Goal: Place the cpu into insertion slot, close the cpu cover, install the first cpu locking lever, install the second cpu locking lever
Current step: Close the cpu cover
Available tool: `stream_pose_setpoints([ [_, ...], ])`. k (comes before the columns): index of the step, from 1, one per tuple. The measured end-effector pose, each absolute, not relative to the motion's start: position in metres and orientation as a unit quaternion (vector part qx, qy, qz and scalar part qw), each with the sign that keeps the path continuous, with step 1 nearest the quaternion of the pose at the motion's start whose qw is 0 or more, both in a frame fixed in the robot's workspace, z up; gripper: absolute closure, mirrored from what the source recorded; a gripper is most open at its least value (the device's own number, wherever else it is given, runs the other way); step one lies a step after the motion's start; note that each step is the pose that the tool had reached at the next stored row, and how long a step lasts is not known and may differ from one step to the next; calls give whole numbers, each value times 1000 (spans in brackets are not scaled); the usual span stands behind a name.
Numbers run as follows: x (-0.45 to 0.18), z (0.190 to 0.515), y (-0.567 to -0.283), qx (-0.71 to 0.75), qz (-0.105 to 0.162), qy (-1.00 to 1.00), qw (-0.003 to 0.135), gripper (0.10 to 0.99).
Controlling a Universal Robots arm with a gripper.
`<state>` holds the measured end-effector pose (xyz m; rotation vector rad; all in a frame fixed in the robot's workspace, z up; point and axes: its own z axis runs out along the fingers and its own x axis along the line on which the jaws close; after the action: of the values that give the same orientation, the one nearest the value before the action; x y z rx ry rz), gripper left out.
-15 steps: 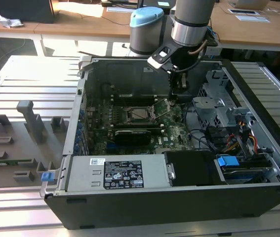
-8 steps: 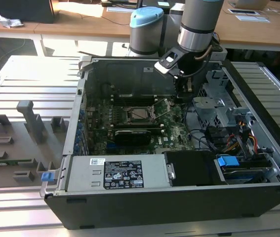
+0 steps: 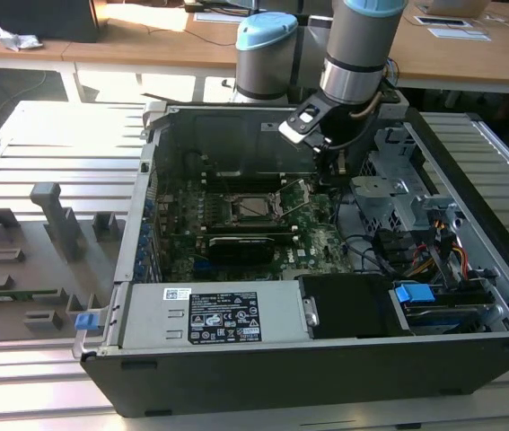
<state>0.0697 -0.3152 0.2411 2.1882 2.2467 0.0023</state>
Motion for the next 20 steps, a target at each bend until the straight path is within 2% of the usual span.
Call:
stream_pose_setpoints([
  [20, 25, 241, -315, 698, 1, 716, 3, 980],
])
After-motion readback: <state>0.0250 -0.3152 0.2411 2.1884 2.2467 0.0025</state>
